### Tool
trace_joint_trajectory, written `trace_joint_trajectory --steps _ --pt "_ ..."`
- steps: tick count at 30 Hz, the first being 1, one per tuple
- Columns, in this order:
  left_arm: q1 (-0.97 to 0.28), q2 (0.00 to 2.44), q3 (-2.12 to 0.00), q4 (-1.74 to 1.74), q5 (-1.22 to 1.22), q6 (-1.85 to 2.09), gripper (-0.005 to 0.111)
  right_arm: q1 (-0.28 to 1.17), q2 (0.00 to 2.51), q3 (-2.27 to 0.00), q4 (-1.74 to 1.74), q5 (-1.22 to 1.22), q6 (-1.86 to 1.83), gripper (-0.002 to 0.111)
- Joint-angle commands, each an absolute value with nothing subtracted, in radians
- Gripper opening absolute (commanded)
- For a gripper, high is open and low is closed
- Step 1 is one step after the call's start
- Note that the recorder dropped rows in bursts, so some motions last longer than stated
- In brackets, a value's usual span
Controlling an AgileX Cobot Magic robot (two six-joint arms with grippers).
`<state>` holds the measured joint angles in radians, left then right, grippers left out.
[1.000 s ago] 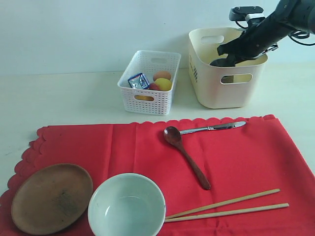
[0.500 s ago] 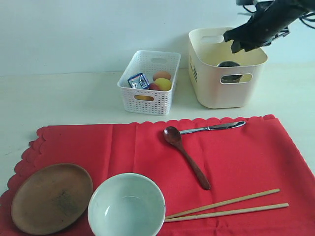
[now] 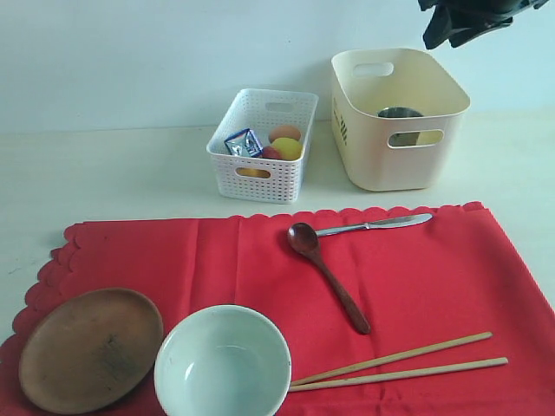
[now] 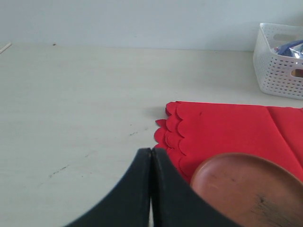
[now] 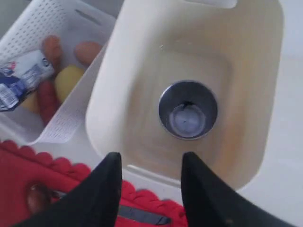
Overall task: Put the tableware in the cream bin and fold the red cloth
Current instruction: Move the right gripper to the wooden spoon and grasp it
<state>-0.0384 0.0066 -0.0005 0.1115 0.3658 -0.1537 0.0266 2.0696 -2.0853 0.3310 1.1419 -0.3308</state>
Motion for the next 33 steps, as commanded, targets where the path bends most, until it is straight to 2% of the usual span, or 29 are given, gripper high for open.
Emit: trace_joint_trajectory --steps 1,12,22,33 --pt "-0.034 0.0 0.0 0.112 0.356 -0.156 0.0 0.043 2.029 -2.051 0.403 1.211 -0.375 0.039" --pt "-0.034 0.0 0.0 0.112 0.356 -0.156 0.0 0.207 1.935 -1.788 0.401 1.196 -0.444 0.031" --pt "-0.034 0.0 0.0 0.112 0.356 -0.156 0.0 0.353 1.887 -1.471 0.256 0.996 -0.447 0.031" --pt "-0.034 0.0 0.0 0.112 0.356 -0.156 0.0 0.48 1.95 -1.42 0.23 0.887 -0.44 0.031"
